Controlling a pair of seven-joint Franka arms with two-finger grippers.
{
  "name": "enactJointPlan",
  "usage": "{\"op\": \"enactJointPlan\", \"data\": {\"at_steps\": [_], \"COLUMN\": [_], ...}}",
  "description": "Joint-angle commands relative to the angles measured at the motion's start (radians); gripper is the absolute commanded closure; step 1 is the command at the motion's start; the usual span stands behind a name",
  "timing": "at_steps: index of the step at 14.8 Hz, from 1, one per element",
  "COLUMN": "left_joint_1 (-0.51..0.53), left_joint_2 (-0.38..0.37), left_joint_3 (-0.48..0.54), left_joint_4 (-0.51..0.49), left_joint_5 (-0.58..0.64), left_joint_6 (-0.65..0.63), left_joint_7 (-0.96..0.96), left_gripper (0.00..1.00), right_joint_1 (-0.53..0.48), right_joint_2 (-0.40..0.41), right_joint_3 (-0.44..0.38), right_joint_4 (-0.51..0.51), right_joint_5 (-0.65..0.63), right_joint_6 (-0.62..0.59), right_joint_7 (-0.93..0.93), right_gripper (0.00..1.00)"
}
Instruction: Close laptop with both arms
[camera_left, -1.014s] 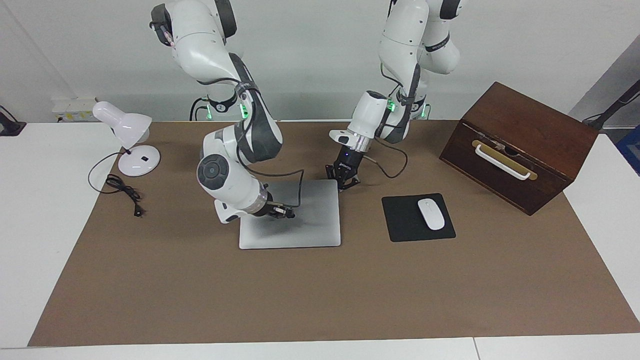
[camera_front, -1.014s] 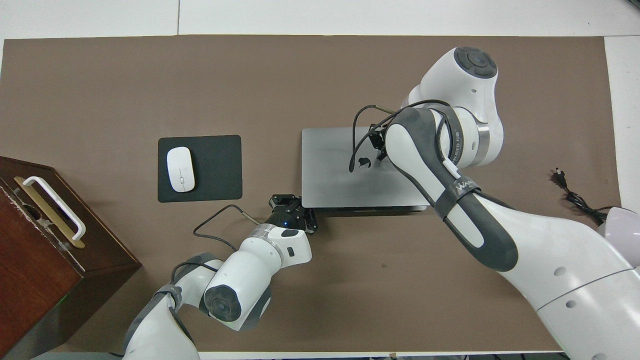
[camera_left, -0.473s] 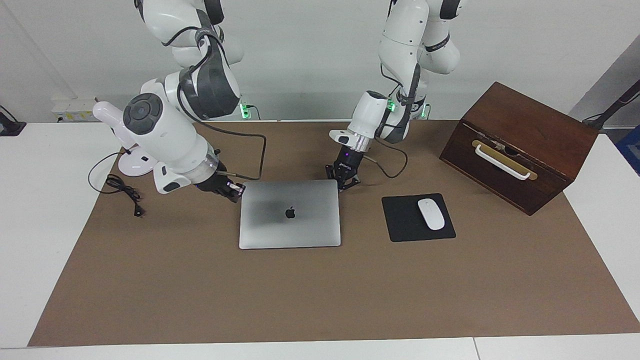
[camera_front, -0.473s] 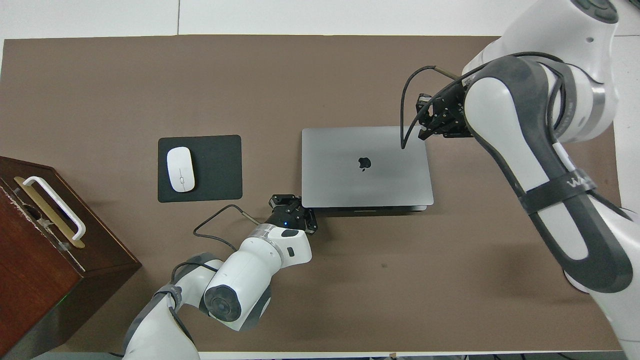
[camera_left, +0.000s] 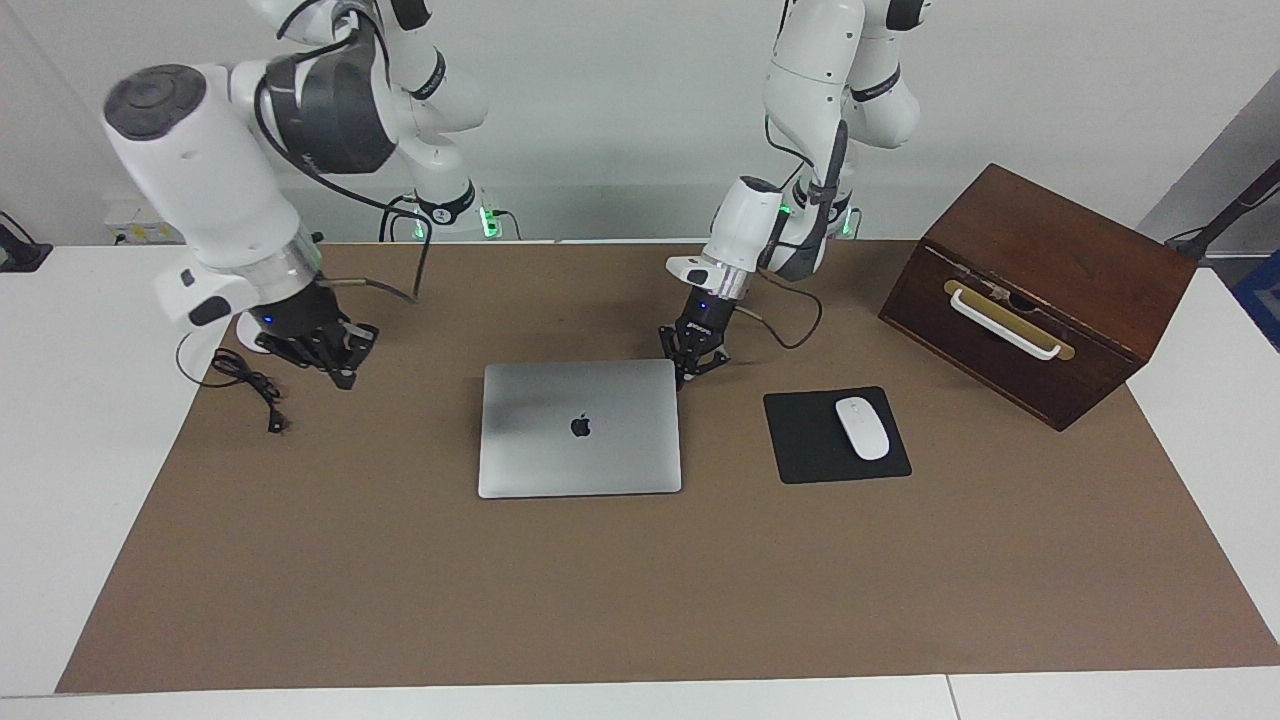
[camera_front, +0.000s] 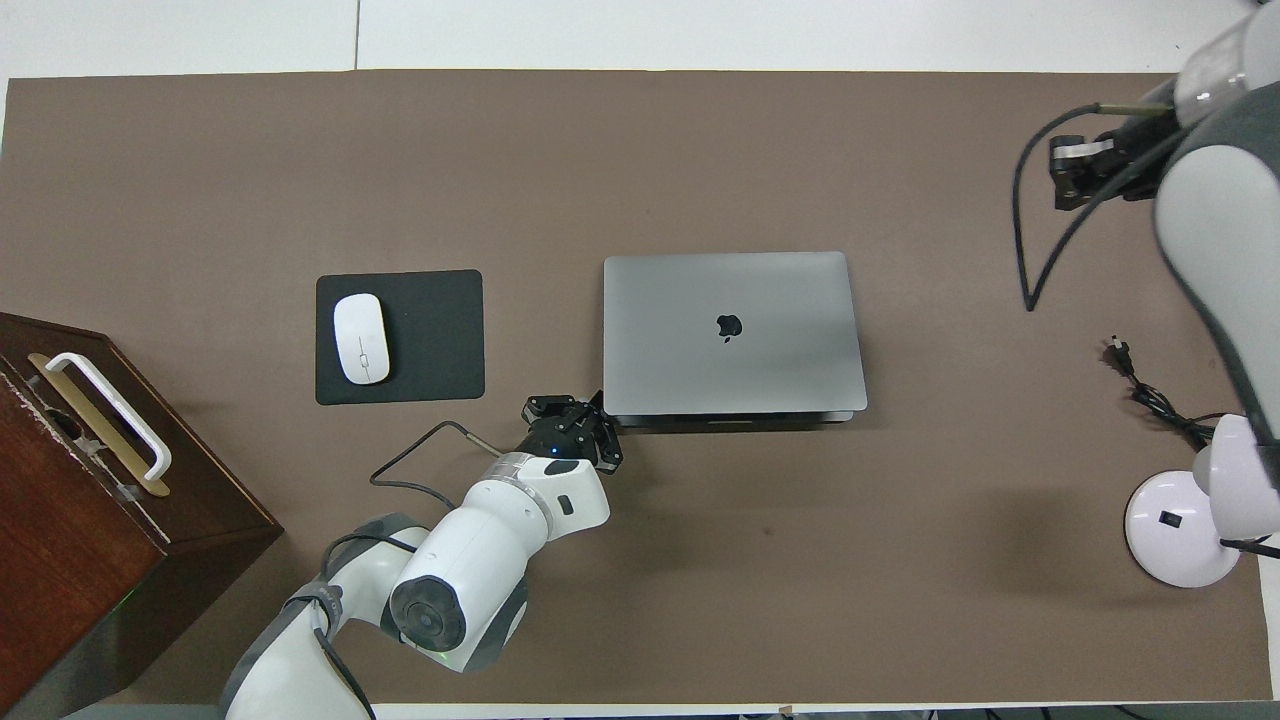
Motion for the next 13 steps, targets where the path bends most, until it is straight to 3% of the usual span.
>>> {"op": "enactJointPlan", "data": {"at_steps": [1,2,3,6,9,13], "left_joint_1": [0.036,0.052,0.068,0.121,0.199,0.349], "left_joint_2": [-0.179,-0.247,-0.311,-0.466,-0.606,-0.646], "left_joint_3": [0.000,0.002,0.002,0.005,0.006,0.005], "left_joint_4": [-0.044,-0.042,-0.041,-0.024,0.068,0.246], "left_joint_5": [-0.005,-0.005,-0.005,-0.004,-0.002,0.013], "left_joint_6": [-0.203,-0.316,-0.416,-0.683,-1.054,-1.433], "left_joint_7": [-0.010,-0.004,0.002,0.002,0.004,0.012], "left_gripper": [1.00,1.00,1.00,1.00,1.00,1.00], "right_joint_1": [-0.036,-0.048,-0.062,-0.071,-0.109,-0.155], "right_joint_2": [-0.052,-0.070,-0.091,-0.147,-0.173,-0.216], "right_joint_3": [0.010,0.010,0.011,0.010,0.010,0.005], "right_joint_4": [-0.022,-0.025,-0.033,-0.059,-0.070,-0.102], "right_joint_5": [-0.011,-0.011,-0.011,-0.011,-0.010,-0.013], "right_joint_6": [-0.038,-0.064,-0.084,-0.131,-0.162,-0.180], "right_joint_7": [-0.060,-0.089,-0.120,-0.145,-0.146,-0.146], "right_gripper": [0.69,0.41,0.00,0.00,0.00,0.00]}}
